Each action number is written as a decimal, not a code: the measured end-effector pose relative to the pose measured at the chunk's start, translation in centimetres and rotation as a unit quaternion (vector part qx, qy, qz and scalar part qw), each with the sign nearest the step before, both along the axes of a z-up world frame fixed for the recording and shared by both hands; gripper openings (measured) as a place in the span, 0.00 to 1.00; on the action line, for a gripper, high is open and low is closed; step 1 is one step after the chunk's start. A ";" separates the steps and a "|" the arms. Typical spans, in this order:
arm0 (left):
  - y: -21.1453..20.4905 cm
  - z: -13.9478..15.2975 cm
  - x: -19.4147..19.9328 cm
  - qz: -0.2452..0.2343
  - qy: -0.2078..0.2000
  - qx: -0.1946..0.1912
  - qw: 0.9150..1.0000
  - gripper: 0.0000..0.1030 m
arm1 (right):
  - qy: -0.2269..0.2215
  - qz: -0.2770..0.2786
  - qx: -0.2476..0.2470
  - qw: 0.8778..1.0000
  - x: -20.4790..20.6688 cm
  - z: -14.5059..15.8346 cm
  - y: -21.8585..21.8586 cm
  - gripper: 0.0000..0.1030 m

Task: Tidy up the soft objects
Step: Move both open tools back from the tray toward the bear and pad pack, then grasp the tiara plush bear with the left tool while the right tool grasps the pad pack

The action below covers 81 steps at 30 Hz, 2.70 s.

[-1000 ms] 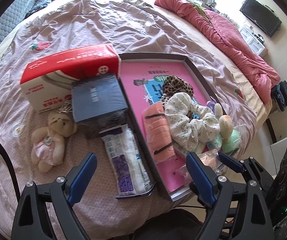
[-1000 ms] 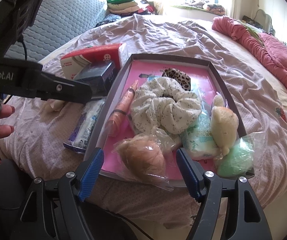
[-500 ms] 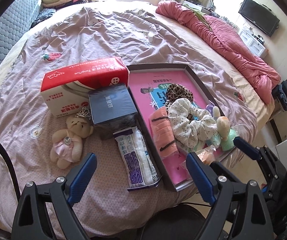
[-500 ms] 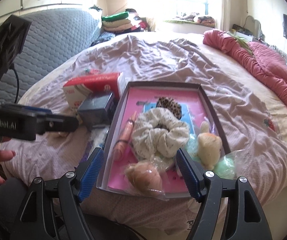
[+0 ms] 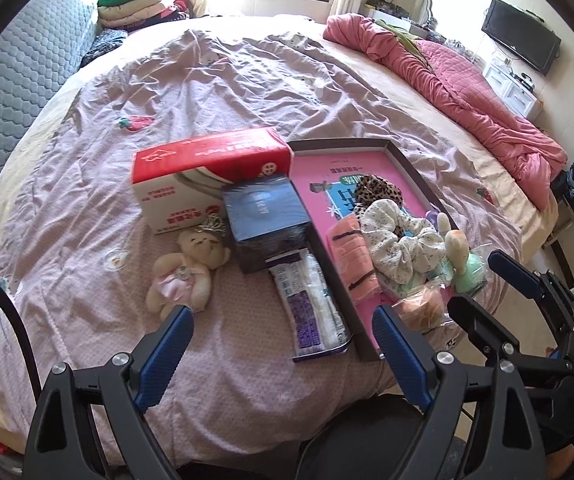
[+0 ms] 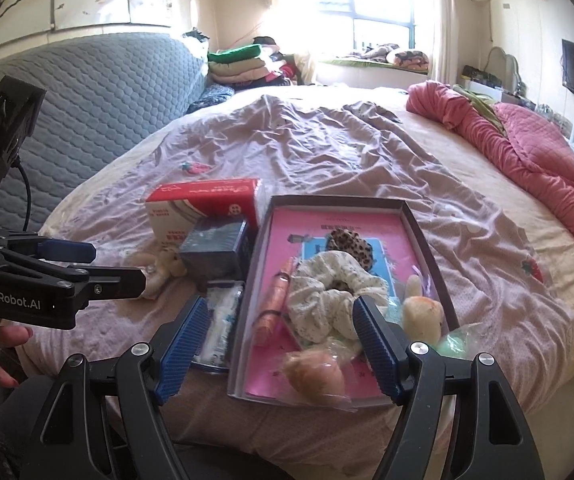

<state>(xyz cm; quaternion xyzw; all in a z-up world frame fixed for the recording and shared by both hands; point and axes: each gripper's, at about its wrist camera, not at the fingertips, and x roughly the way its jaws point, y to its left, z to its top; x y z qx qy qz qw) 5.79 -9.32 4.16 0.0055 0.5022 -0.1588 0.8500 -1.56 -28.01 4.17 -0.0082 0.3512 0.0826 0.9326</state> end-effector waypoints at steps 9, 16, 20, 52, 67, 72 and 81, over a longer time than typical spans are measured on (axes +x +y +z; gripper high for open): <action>2.9 0.5 -0.9 0.022 -0.009 0.003 1.000 0.88 | 0.002 0.031 -0.010 0.999 -0.1 0.4 2.9 0.74; 5.3 0.0 -1.3 0.041 -0.007 0.007 0.999 0.88 | 0.015 0.062 -0.025 0.998 -0.1 0.0 5.7 0.74; 6.4 -0.5 -1.3 0.049 -0.003 0.008 0.999 0.88 | 0.022 0.076 -0.031 0.996 -0.1 -0.4 6.9 0.74; 10.2 -7.8 3.0 0.067 0.067 0.000 0.995 0.91 | 0.142 0.061 -0.131 0.979 6.3 -9.9 12.5 0.74; 8.6 -11.4 8.4 0.018 0.102 0.020 0.994 0.91 | 0.143 0.041 -0.221 0.964 8.8 -13.4 13.9 0.66; 7.7 -12.0 9.2 0.000 0.105 0.026 0.994 0.91 | 0.140 0.046 -0.271 0.951 9.9 -14.2 14.4 0.51; 5.8 -13.2 10.8 -0.034 0.112 0.031 0.993 0.90 | 0.155 0.073 -0.149 0.974 10.8 -13.0 11.2 0.47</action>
